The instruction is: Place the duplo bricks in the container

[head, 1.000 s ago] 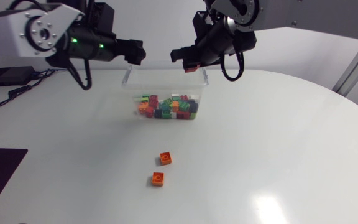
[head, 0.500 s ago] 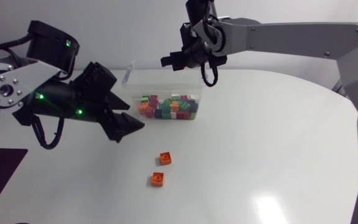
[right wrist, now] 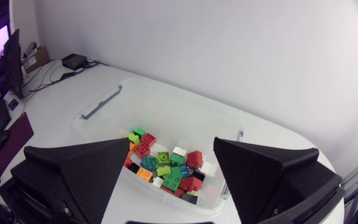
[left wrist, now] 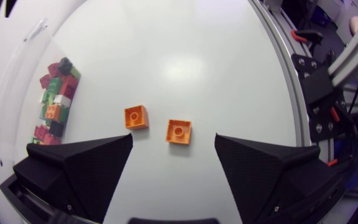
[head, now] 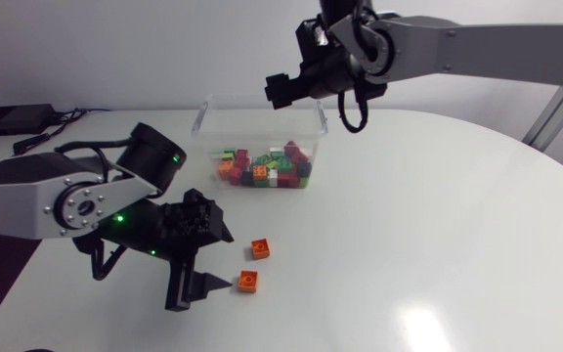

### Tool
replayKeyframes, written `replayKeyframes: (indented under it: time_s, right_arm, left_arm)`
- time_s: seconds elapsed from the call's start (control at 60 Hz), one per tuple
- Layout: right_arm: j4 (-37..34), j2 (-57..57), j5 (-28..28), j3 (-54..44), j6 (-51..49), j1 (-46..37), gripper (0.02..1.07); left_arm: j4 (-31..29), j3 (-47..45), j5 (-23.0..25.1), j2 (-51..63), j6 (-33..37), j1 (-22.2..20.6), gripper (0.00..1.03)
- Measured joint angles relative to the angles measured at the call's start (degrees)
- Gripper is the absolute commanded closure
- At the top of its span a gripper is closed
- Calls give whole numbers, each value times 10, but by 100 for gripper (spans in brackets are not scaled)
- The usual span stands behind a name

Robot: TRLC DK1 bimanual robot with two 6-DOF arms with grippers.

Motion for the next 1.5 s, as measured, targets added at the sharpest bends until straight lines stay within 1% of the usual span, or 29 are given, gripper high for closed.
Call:
replayKeyframes:
  time_s: [0.033, 0.117, 0.167, 0.25, 0.267, 0.35, 0.367, 0.4, 0.483, 0.567, 0.65, 0.667, 0.8, 0.833, 0.85, 0.883, 0.9, 0.917, 0.933, 0.95, 0.967, 1.083, 1.15, 1.217, 1.383, 1.5]
  right_arm:
    - [3, -18, -9, -14, -9, 0, 6]
    - [-3, -74, -26, -59, -83, 3, 6]
    - [-15, -93, -26, -78, -115, 6, 6]
    - [-68, -118, -31, -111, -153, 17, 6]
    - [-74, -120, -33, -116, -158, 18, 6]
    - [-91, -134, -37, -153, -186, 28, 6]
    - [-93, -135, -37, -158, -188, 28, 6]
    - [-97, -137, -38, -168, -193, 30, 6]
    - [-102, -138, -37, -189, -203, 29, 6]
    - [-103, -139, -37, -203, -208, 23, 6]
    - [-103, -142, -37, -214, -214, 19, 6]
    - [-103, -143, -37, -219, -216, 18, 6]
    - [-103, -147, -37, -228, -221, 17, 6]
    - [-103, -149, -37, -230, -222, 17, 6]
    - [-103, -150, -37, -233, -223, 16, 7]
    - [-103, -151, -39, -235, -226, 16, 7]
    - [-103, -151, -41, -236, -227, 16, 7]
    - [-103, -151, -42, -237, -229, 16, 7]
    - [-103, -151, -44, -238, -231, 16, 7]
    - [-103, -151, -49, -241, -233, 16, 7]
    - [-103, -151, -51, -243, -234, 16, 7]
    - [-106, -151, -81, -261, -253, 17, 7]
    - [-108, -151, -97, -278, -271, 22, 7]
    - [-110, -151, -101, -288, -283, 33, 7]
    - [-111, -133, -114, -296, -312, 66, 7]
    - [-112, -95, -114, -296, -336, 97, 7]
  left_arm:
    - [0, -3, 0, 9, 13, -2, 12]
    - [12, -7, 8, 34, 45, -3, 12]
    - [20, -7, 14, 47, 59, -3, 16]
    - [26, -6, 24, 70, 71, -5, 17]
    - [26, -6, 24, 74, 71, -6, 19]
    - [10, 14, 22, 115, 71, -21, 19]
    - [8, 19, 21, 122, 71, -23, 21]
    - [-19, 38, 6, 142, 71, -31, 24]
    - [-56, 88, -30, 189, 52, -52, 26]
    - [-70, 117, -58, 207, 33, -66, 26]
    - [-77, 134, -71, 220, 23, -73, 27]
    - [-79, 138, -79, 226, 19, -75, 32]
    - [-91, 155, -83, 257, 10, -78, 47]
    - [-91, 156, -83, 263, 7, -78, 55]
    - [-91, 157, -83, 266, 3, -78, 62]
    - [-92, 158, -83, 271, -1, -78, 71]
    - [-92, 158, -83, 273, -1, -78, 73]
    - [-92, 158, -83, 274, -2, -78, 82]
    - [-92, 159, -83, 275, -3, -78, 85]
    - [-92, 160, -83, 276, -5, -78, 86]
    - [-92, 160, -83, 277, -5, -78, 93]
    - [-98, 162, -83, 277, -7, -78, 94]
    - [-114, 162, -83, 272, -7, -71, 94]
    - [-125, 158, -83, 256, -7, -62, 94]
    - [-165, 146, -83, 163, -7, -31, 94]
    - [-169, 146, -83, 108, -7, -5, 94]
